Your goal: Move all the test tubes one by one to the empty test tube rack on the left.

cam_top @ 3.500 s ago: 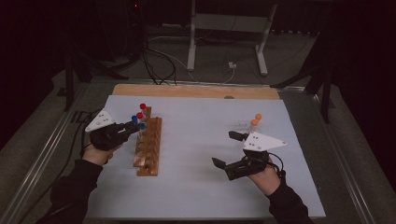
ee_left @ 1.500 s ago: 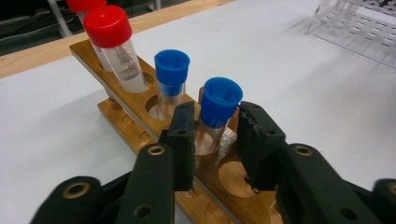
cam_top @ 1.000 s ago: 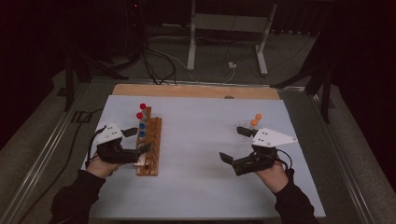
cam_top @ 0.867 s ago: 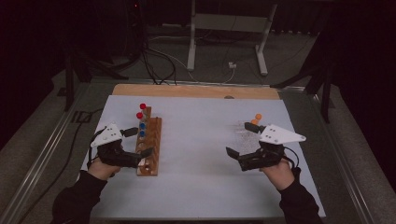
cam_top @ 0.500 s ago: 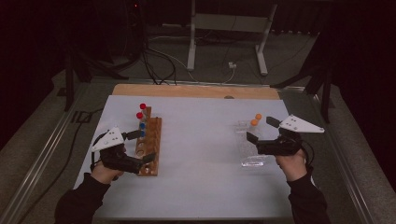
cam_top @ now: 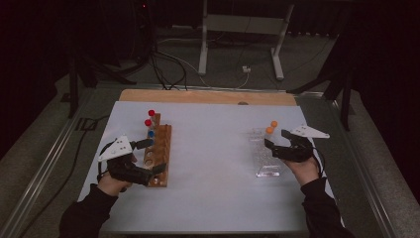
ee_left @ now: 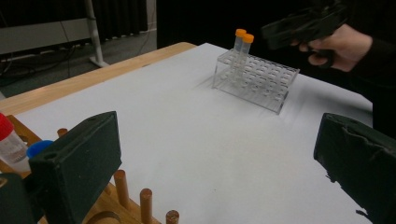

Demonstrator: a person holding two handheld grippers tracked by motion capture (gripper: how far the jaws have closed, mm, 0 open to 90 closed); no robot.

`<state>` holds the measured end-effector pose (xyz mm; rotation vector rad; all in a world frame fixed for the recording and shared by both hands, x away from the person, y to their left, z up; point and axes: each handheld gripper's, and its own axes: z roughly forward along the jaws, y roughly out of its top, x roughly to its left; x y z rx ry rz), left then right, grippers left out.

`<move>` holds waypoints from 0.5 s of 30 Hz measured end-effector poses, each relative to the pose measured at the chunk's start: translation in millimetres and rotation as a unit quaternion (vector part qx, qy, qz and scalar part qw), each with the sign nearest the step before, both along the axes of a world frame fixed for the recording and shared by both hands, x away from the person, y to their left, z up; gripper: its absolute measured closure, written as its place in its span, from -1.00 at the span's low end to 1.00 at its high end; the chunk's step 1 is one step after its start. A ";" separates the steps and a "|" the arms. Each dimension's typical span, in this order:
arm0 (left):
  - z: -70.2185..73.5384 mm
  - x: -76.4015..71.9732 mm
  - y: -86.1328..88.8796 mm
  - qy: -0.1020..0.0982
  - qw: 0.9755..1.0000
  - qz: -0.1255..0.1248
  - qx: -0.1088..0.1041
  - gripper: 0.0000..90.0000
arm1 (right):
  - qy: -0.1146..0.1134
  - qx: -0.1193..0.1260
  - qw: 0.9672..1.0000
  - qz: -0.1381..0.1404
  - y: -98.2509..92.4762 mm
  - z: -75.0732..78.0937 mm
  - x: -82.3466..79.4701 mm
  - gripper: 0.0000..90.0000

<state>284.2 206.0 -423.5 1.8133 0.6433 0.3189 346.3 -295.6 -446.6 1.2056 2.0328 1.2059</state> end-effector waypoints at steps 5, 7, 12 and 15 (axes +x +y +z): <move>0.1 -0.2 0.0 0.000 1.000 -0.002 0.001 -0.96 | 0.018 -0.016 1.000 0.002 1.0 -9.9 10.7 0.03; 0.1 -0.1 0.3 0.000 1.000 -0.003 -0.001 -0.96 | 0.022 -0.024 0.999 0.002 3.1 -12.5 14.2 0.16; 0.4 -0.3 0.3 -0.001 1.000 -0.002 0.002 -0.96 | 0.045 -0.026 0.999 -0.003 5.9 -17.2 24.5 0.38; 0.2 -0.2 0.3 0.000 1.000 -0.002 0.002 -0.96 | 0.055 -0.031 0.998 -0.007 7.6 -19.5 29.1 0.46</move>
